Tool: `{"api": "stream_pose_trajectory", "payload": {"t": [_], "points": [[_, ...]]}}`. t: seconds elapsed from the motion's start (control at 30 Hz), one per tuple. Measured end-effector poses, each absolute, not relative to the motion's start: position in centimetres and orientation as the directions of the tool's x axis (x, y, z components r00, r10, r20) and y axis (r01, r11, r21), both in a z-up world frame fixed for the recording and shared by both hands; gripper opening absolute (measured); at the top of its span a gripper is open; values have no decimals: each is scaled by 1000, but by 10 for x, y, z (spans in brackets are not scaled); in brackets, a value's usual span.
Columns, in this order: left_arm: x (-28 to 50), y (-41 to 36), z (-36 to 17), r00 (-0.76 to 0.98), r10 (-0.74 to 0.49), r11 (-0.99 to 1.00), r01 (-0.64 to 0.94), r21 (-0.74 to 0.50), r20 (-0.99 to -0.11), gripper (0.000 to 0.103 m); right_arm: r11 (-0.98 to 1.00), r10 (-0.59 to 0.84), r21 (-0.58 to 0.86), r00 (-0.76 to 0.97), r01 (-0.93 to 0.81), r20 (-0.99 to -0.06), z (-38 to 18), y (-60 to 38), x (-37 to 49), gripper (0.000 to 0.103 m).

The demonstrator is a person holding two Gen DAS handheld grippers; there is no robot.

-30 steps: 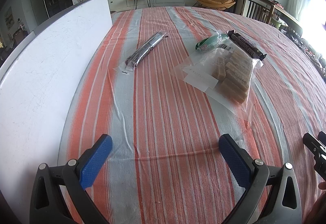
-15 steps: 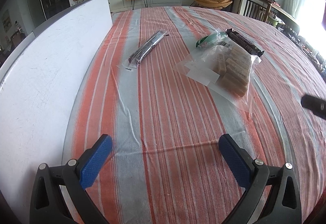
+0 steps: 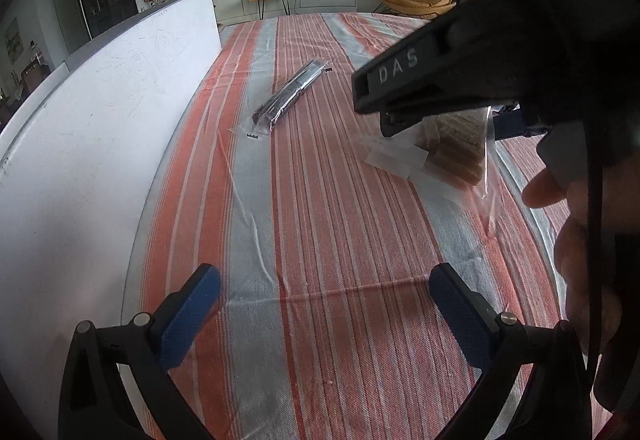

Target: Organize snacks

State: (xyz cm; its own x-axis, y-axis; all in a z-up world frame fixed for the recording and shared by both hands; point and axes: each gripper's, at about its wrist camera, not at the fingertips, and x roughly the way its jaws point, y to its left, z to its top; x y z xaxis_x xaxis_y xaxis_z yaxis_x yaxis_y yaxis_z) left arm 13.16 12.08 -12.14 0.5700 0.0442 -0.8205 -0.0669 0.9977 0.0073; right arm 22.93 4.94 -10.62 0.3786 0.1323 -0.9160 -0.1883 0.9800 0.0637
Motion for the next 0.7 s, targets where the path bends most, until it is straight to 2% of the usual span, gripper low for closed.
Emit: {"api": "stream_pose_trajectory", "payload": {"t": [0.07, 0.13, 0.23, 0.47, 0.6, 0.7], "points": [[132, 121, -121, 570, 43, 998, -69, 4, -820, 103, 971, 158, 68, 400, -229, -903, -105, 41, 221, 79], [132, 122, -121, 570, 43, 998, -69, 5, -821, 103, 966, 179, 83, 401, -247, -899, -101, 26, 213, 61], [133, 122, -120, 570, 43, 998, -69, 5, -821, 103, 960, 204, 107, 386, -257, -900, -98, -2, 201, 53], [133, 122, -120, 570, 43, 998, -69, 5, -820, 103, 981, 163, 95, 458, -169, -874, -100, -86, 145, 53], [133, 122, -120, 570, 43, 998, -69, 5, -820, 103, 990, 141, 112, 537, -86, -832, -101, -132, 122, 74], [133, 122, -121, 570, 43, 998, -69, 5, -820, 103, 984, 169, 166, 575, -58, -801, -105, -149, 107, 74]]}}
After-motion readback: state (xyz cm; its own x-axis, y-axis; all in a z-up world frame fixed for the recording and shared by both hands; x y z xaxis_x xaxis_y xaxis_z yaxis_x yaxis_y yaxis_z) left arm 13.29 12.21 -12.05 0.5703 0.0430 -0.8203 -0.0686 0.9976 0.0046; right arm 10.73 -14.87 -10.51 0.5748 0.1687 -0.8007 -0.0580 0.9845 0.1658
